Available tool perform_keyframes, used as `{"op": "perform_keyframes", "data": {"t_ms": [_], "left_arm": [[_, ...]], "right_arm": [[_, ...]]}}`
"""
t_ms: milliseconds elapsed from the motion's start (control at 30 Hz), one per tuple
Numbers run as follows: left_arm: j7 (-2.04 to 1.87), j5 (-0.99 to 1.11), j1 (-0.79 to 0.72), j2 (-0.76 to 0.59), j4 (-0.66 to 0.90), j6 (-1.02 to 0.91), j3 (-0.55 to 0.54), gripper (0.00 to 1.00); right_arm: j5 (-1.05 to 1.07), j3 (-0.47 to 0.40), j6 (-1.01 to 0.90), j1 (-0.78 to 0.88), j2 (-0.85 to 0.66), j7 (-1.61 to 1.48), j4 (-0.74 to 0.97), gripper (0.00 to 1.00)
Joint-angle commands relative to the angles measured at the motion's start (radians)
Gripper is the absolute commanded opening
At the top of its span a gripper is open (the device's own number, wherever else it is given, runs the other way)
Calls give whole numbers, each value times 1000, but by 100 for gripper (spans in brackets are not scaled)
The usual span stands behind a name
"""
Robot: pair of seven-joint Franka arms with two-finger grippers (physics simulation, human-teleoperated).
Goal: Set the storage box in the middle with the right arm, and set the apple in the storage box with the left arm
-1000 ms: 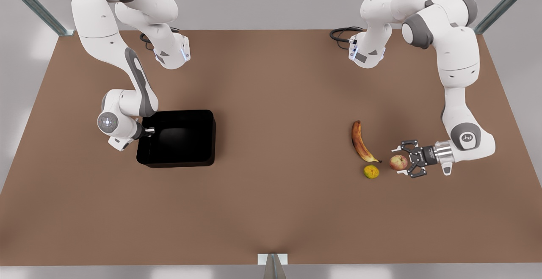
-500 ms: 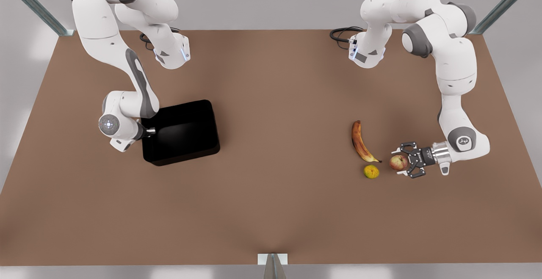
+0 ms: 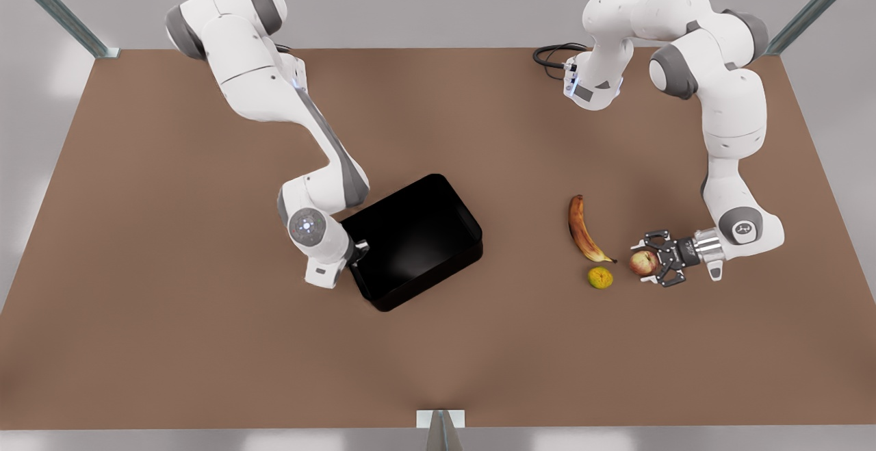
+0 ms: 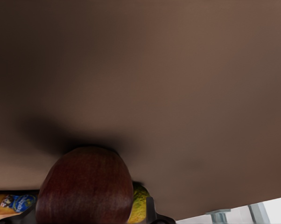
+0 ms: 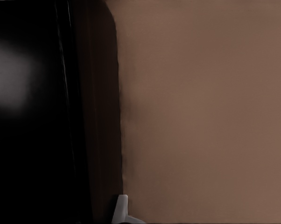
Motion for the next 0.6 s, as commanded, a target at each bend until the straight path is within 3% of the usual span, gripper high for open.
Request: {"op": "perform_keyframes", "data": {"t_ms": [0, 167, 267, 367, 400, 433, 467, 567], "left_arm": [[0, -2, 0, 0, 0, 0, 0, 83], [5, 5, 0, 1, -2, 11, 2, 76], [2, 7, 0, 1, -2, 9, 2, 55], [2, 8, 0, 0, 0, 8, 2, 52], [2, 8, 0, 0, 0, 6, 2, 52], [-14, 10, 0, -9, 6, -3, 3, 52], [-31, 11, 0, -22, 12, -8, 11, 53], [-179, 59, -2, -78, 58, -38, 14, 54]], "right_arm": [[4, 5, 0, 0, 8, 3, 9, 21], [6, 21, 18, 23, 140, 16, 115, 21], [6, 21, 23, 23, 180, 14, 137, 21], [6, 21, 26, 23, 206, 12, 164, 23], [6, 21, 26, 23, 208, 12, 166, 27], [6, 21, 26, 23, 214, 9, 169, 55], [6, 21, 26, 23, 218, 11, 175, 100], [6, 21, 24, 23, 208, 5, 175, 100]]}}
